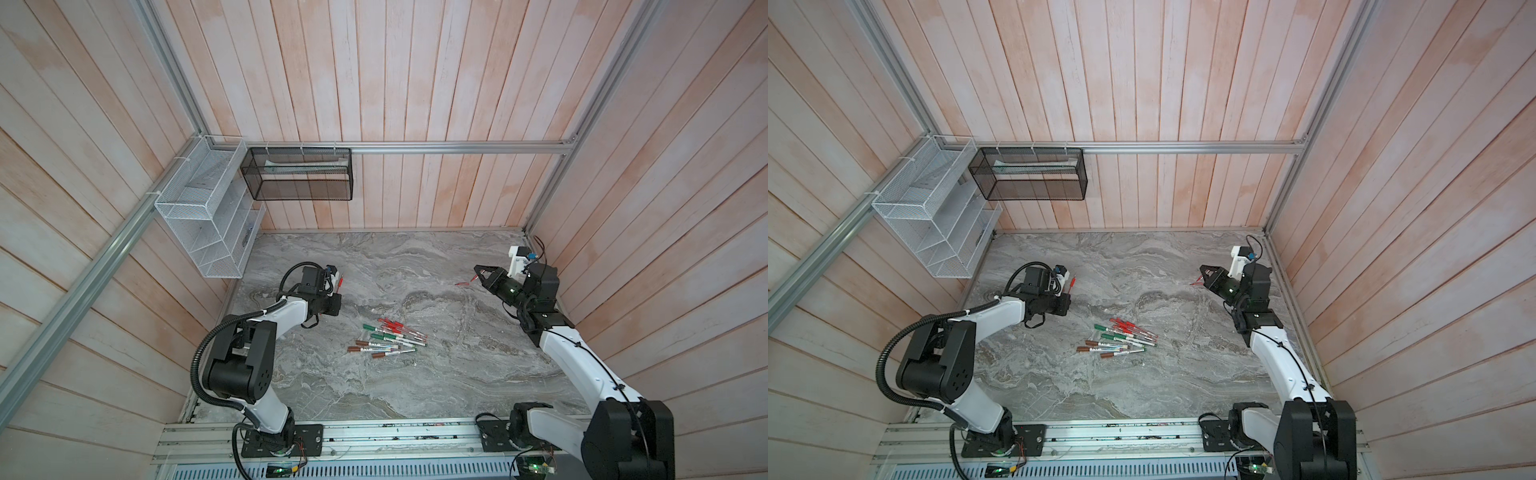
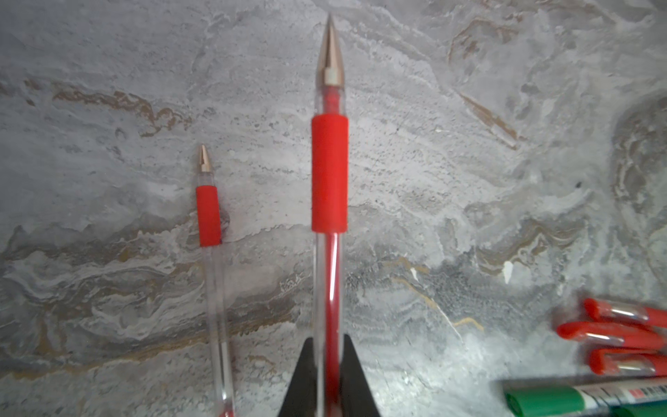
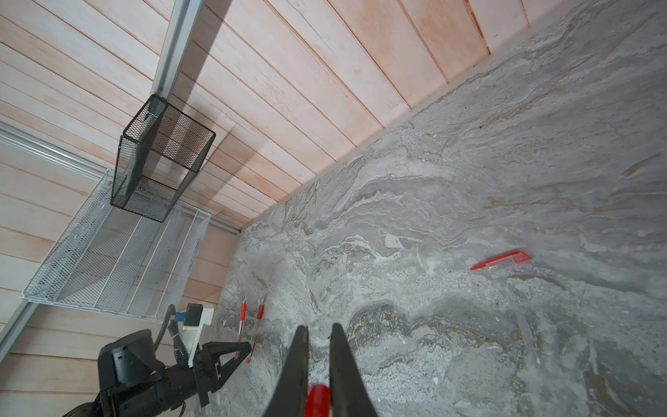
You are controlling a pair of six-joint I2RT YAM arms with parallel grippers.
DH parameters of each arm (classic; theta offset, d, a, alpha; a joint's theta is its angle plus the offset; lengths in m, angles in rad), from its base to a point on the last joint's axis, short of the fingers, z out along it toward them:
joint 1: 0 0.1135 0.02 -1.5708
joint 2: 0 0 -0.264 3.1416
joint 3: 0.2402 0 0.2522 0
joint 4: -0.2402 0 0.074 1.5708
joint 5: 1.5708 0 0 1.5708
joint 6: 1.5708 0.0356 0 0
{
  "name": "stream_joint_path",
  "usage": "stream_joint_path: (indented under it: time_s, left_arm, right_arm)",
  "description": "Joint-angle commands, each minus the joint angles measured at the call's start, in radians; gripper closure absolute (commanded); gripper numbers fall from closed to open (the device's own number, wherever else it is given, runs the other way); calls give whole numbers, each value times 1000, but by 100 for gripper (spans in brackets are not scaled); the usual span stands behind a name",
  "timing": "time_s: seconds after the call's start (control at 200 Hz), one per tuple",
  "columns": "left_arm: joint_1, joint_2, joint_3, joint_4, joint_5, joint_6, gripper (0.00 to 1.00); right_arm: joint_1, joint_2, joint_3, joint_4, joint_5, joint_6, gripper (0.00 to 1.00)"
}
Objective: Remove pen caps from pens
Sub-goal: Place the pen at the top-left of the table.
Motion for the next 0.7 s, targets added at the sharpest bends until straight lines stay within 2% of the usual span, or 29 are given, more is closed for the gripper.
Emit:
stream_joint_path:
  time_s: [0.0,0.09,0.17,0.37,0.47,0.695]
  left_arm:
    - [5,42,39,-22,-21,-35,100]
    - [4,65,39,-19,-27,-47,100]
    - [5,84,40,-21,-18,-58,96]
    - [5,94,36,-20,-46,-65,76]
    - [5,91,44,-30,-67,-83,75]
    - [6,16,21,-26,-30,-85,73]
  right_arm:
    - [-13,-25,-25,22,-33,-10,100]
    - [-18,-32,-34,32,-50,-11,100]
    - [-18,-37,-43,34,-43,-12,100]
    - [-26,-39,-53,30,-42,-27,100]
    - [-28,-33,-65,32,-34,-27,100]
    - [-27,-23,-88,30,-20,-34,100]
